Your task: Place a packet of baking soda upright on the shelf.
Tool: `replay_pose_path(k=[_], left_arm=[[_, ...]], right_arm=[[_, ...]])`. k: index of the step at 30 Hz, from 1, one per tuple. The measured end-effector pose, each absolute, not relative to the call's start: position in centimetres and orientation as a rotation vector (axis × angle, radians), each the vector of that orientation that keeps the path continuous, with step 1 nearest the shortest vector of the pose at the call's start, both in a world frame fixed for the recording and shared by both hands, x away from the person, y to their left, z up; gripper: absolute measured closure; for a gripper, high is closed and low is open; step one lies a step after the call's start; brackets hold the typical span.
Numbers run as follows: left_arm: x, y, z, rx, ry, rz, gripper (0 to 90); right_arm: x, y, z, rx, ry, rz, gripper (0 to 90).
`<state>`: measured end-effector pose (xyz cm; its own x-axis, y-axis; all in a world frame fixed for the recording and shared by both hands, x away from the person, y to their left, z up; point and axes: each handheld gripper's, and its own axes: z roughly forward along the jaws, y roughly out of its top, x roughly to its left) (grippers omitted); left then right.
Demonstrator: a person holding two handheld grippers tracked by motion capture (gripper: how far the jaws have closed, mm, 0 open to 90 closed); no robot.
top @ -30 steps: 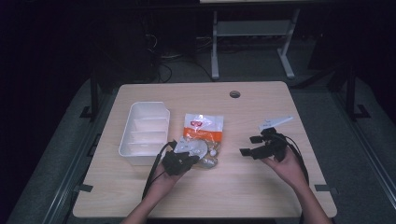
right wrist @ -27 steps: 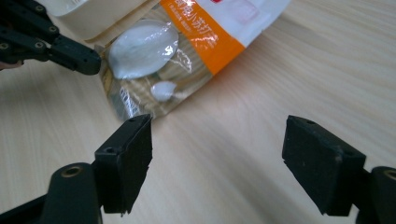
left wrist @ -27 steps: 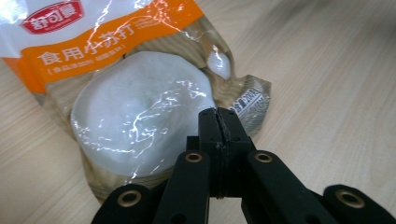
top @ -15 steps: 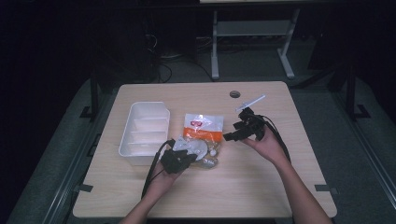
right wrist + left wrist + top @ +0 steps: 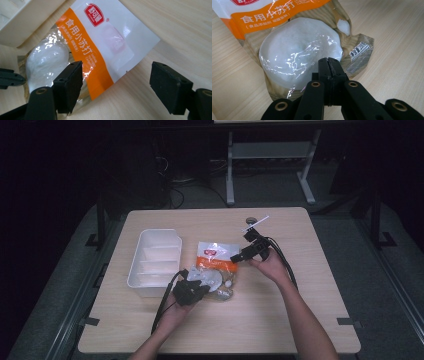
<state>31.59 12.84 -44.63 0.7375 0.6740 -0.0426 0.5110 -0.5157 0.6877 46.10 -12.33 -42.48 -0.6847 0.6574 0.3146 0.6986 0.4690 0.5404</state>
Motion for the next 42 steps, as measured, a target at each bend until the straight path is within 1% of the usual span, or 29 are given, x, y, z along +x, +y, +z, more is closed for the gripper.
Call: replay_pose_path(k=[6,8,9,13,15,16,17,18,19,20,22,23,24,25,31,36,39,41,42], left_arm=[[31.8,13.0,-44.8,2.227,0.9,0.279,88.9],[31.8,13.0,-44.9,2.226,0.9,0.279,88.5],[31.8,13.0,-44.9,2.226,0.9,0.28,88.5],[31.8,13.1,-45.0,2.22,0.9,0.273,88.2],[31.8,13.1,-45.0,2.218,0.899,0.273,88.1],[31.8,13.1,-45.0,2.218,0.898,0.271,88.1],[31.9,13.1,-45.0,2.219,0.897,0.269,87.2],[31.9,13.2,-45.0,2.217,0.897,0.265,87.2],[31.9,13.2,-45.0,2.214,0.899,0.26,86.8],[31.8,13.2,-45.0,2.213,0.896,0.264,85.5],[31.7,13.1,-44.9,2.214,0.893,0.275,83.6],[31.7,13.1,-44.9,2.214,0.893,0.275,83.1],[31.6,13.1,-44.9,2.212,0.893,0.279,83.1],[31.6,13.1,-44.9,2.211,0.892,0.278,82.5],[31.3,13.3,-44.6,2.171,0.892,0.273,78.9],[31.1,13.5,-44.3,2.138,0.881,0.265,70.3],[31.0,13.7,-44.2,2.138,0.866,0.266,63.4],[31.0,13.8,-44.1,2.126,0.859,0.254,58.8],[30.9,13.8,-44.0,2.117,0.853,0.252,58.8]], right_arm=[[46.6,-11.6,-43.7,-1.221,-2.589,-1.029,28.2],[46.8,-11.0,-44.3,-1.206,-2.571,-1.025,30.9],[46.8,-11.0,-44.3,-1.206,-2.571,-1.025,30.9],[47.0,-10.1,-45.1,-1.183,-2.548,-1.025,39.4],[47.0,-9.8,-45.4,-1.162,-2.539,-1.015,47.4],[47.0,-9.8,-45.4,-1.162,-2.539,-1.015,47.4],[47.0,-9.7,-45.5,-1.135,-2.519,-1.026,59.6],[47.0,-9.7,-45.5,-1.135,-2.519,-1.026,59.6],[46.9,-9.8,-45.5,-1.13,-2.508,-1.04,64.6],[46.7,-9.8,-45.4,-1.117,-2.52,-1.074,76.2],[46.5,-9.9,-45.3,-1.094,-2.509,-1.095,84.8],[46.5,-9.9,-45.3,-1.094,-2.509,-1.095,84.8],[46.4,-9.9,-45.3,-1.085,-2.513,-1.099,87.9],[46.2,-9.9,-45.1,-1.07,-2.514,-1.108,88.9],[45.6,-9.9,-43.9,-1.022,-2.539,-1.155,89.4],[44.6,-10.5,-42.1,-0.985,-2.543,-1.244,89.4],[44.2,-11.0,-41.3,-0.979,-2.549,-1.282,89.5],[43.5,-11.7,-40.2,-0.96,-2.564,-1.322,89.5],[43.5,-11.7,-40.2,-0.96,-2.564,-1.322,89.5]])
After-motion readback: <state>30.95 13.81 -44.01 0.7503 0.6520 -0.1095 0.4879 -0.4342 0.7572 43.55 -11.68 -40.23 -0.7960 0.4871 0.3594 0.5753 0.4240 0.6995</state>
